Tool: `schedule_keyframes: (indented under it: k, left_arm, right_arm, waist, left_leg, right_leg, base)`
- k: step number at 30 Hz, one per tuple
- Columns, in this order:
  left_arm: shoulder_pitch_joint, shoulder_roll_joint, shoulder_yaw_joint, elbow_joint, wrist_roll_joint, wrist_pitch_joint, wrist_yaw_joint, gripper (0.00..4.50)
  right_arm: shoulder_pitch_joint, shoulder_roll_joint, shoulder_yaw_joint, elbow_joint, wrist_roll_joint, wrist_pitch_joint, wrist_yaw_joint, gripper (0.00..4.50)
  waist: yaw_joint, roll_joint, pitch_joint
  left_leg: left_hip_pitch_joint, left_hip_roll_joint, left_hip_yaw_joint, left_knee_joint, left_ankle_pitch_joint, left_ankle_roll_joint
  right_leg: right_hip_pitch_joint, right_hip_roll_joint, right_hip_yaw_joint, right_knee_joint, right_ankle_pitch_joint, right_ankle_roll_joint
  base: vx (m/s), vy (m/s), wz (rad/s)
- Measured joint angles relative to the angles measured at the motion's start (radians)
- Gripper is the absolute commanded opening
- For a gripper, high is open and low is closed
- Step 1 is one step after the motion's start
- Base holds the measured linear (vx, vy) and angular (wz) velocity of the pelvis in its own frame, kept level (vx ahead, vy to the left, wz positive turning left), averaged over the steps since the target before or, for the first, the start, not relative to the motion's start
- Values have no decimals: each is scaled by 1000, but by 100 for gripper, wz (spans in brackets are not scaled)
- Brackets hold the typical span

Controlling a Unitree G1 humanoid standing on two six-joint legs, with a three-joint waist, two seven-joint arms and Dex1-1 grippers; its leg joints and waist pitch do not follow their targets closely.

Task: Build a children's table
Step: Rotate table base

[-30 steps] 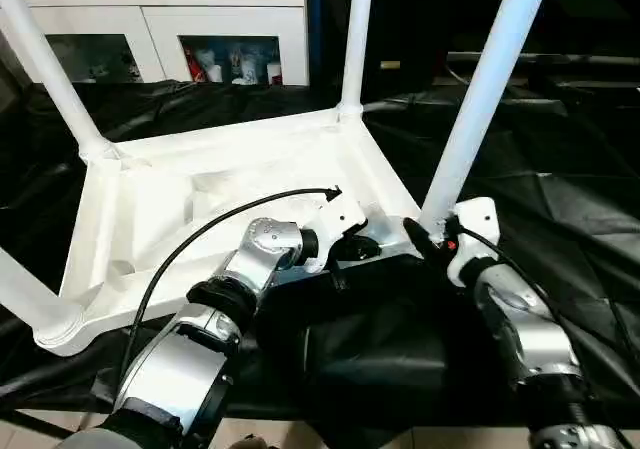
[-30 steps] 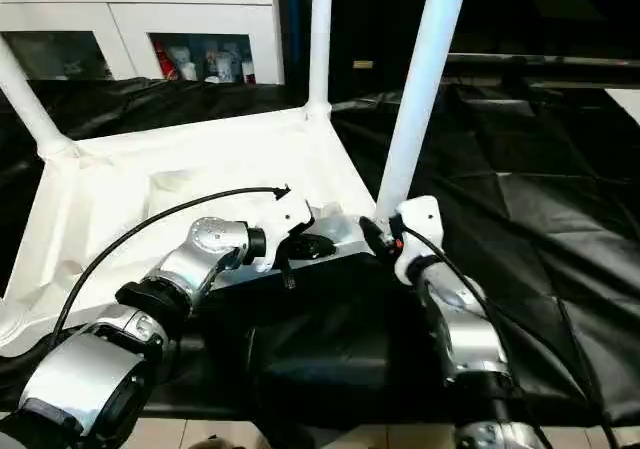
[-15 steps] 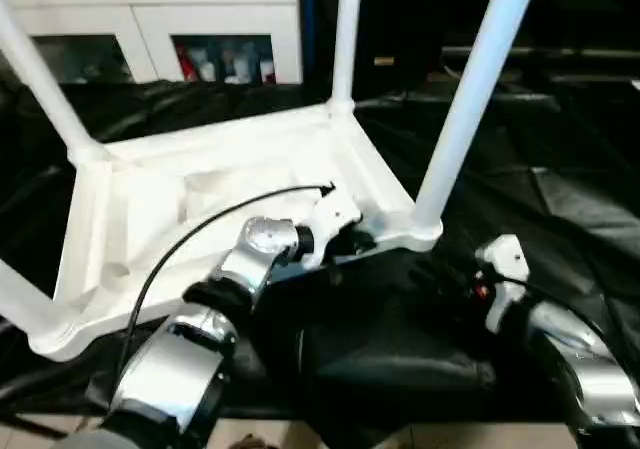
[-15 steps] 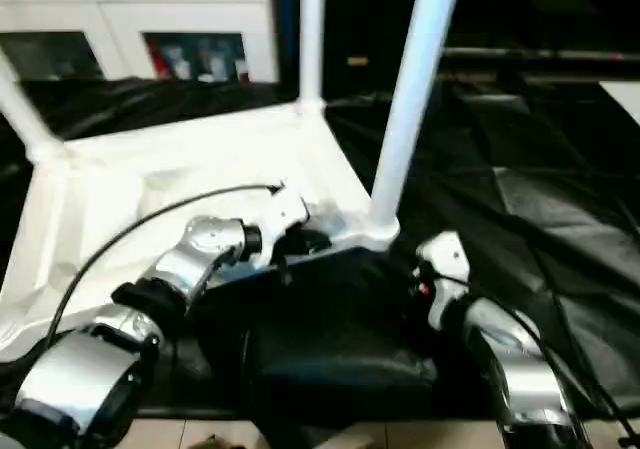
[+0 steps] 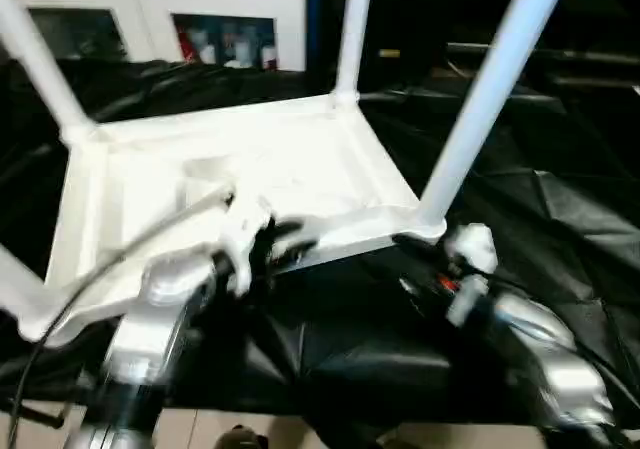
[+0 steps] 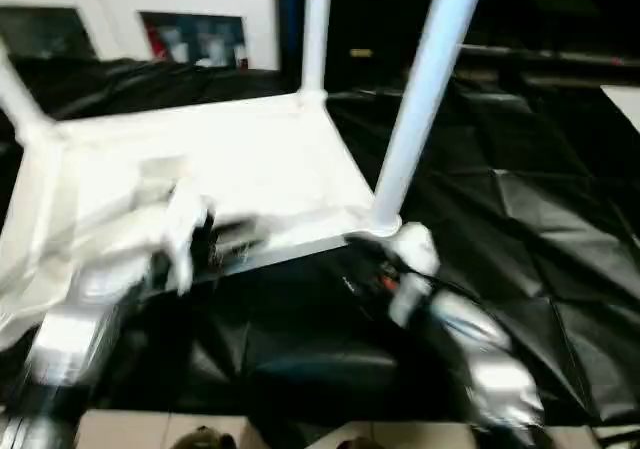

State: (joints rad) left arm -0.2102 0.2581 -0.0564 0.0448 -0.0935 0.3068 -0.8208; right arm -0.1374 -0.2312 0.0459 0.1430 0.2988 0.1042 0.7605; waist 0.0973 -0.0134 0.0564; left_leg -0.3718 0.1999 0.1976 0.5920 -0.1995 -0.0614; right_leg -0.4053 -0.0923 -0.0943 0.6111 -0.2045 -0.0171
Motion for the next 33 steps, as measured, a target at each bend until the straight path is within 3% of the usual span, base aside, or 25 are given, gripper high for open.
schedule_keyframes:
  k: [2,5,7,11,15,19,20,21,27,30,33]
  left_arm:
    - [17,4,1,-30,0,22,8,230]
    - [123,18,19,-179,11,71,41,263]
    - [185,18,20,-224,23,90,57,267]
    - [256,41,53,-317,37,121,99,303]
    - [388,47,97,-430,52,149,166,336]
    - [520,49,132,-458,78,188,214,356]
    - [535,49,139,-469,81,185,223,368]
    - [538,49,143,-472,88,186,232,380]
    - [549,57,163,-478,91,184,264,415]
    - [551,70,165,-481,90,186,271,443]
    - [547,78,171,-480,89,186,281,443]
  right_arm:
    - [-10,14,2,15,-5,-12,-22,332]
    - [-65,87,-10,113,-22,-56,-98,332]
    - [-96,111,-26,158,-28,-81,-146,332]
    - [-152,137,-59,228,-34,-114,-218,332]
    - [-262,147,-73,409,-60,-156,-322,332]
    - [-347,137,-120,552,-78,-189,-440,332]
    - [-358,124,-140,587,-78,-196,-471,332]
    - [-375,117,-154,618,-78,-197,-490,332]
    - [-436,86,-193,743,-78,-229,-566,332]
    - [-481,59,-208,830,-78,-256,-587,332]
    - [-506,33,-228,876,-78,-273,-601,332]
  waist:
    - [10,-3,1]
    - [10,-27,0]
    - [9,-37,1]
    - [15,-42,-1]
    - [11,-48,-4]
    - [28,-58,-6]
    - [46,-63,-7]
    - [52,-65,-7]
    - [51,-76,-6]
    - [51,-77,-6]
    - [55,-76,-6]
  left_leg:
    - [1,1,1,0,2,-1]
    - [5,1,3,-4,3,-2]
    - [5,2,3,-5,3,-3]
    - [5,2,3,-6,3,-3]
    - [8,2,3,-5,4,-4]
    - [9,2,3,-5,5,-6]
    - [9,2,2,-5,5,-6]
    - [10,2,3,-4,6,-6]
    - [17,2,3,-3,6,-6]
    - [17,2,3,-3,6,-6]
    - [17,2,2,-3,6,-7]
  right_leg:
    - [3,0,0,0,0,1]
    - [4,0,3,0,0,3]
    - [3,1,3,0,0,3]
    - [3,2,2,0,-1,3]
    - [5,2,3,2,0,3]
    - [7,2,3,3,0,4]
    - [8,2,2,2,0,5]
    - [9,2,3,3,0,5]
    - [16,2,4,2,-2,10]
    - [16,2,4,3,-1,9]
    - [17,2,4,3,-1,8]
  base:
    - [0,0,0]
    - [0,0,0]
    - [0,0,0]
    - [0,0,0]
    - [0,0,0]
    - [0,0,0]
    - [0,0,0]
    - [0,0,0]
    - [0,0,0]
    - [0,0,0]
    - [0,0,0]
